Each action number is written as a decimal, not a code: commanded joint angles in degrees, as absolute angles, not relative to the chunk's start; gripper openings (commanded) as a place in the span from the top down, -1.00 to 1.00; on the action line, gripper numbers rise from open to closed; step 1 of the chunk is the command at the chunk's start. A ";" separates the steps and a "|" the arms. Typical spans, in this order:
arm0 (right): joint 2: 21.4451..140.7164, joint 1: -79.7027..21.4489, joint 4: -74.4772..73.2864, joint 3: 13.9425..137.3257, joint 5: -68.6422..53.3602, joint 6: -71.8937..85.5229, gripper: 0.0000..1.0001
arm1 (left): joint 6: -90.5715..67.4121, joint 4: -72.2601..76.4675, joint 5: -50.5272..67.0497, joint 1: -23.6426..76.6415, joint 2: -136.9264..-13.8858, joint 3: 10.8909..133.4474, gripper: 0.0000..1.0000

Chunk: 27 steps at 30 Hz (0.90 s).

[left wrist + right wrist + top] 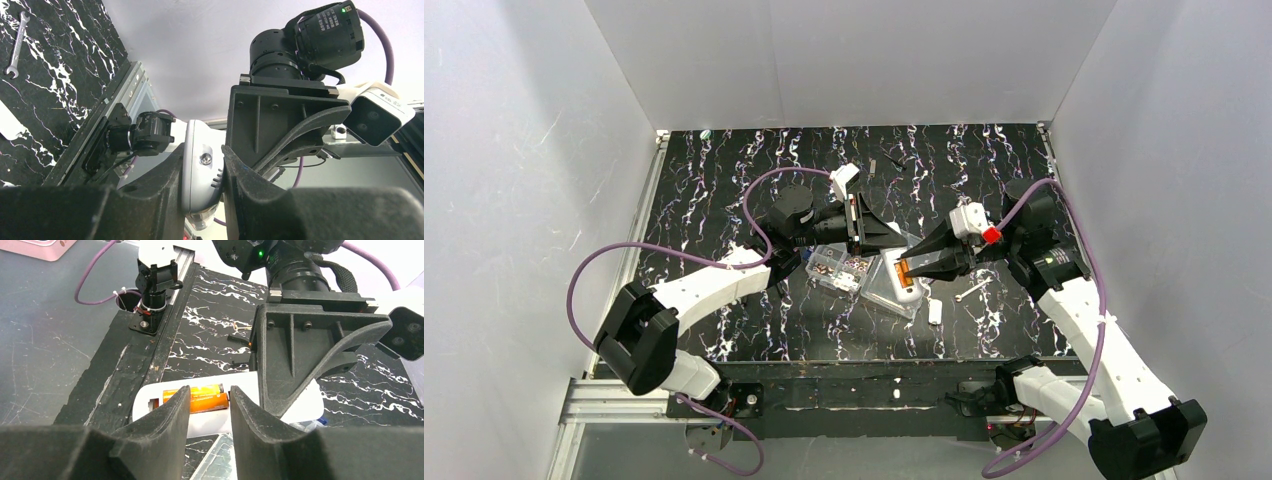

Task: Load the batteries into the remote control

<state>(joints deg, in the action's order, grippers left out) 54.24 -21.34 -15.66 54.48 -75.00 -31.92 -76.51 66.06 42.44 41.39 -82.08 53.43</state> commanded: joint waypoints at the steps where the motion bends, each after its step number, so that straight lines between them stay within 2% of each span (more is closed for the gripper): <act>1: 54.05 -21.09 -17.60 54.15 -74.68 -33.54 0.17 | -76.86 71.43 44.43 41.65 -81.22 56.49 1.00; 12: 53.94 -21.09 -19.85 54.16 -73.98 -35.25 0.25 | -76.99 71.46 44.25 41.66 -81.21 56.48 1.00; 16: 54.05 -21.13 -21.02 54.39 -73.85 -36.15 0.37 | -77.08 71.29 44.30 41.58 -81.26 56.59 1.00; 27: 53.90 -21.09 -26.36 54.84 -72.93 -39.34 0.50 | -76.92 70.85 43.89 41.62 -81.13 56.85 1.00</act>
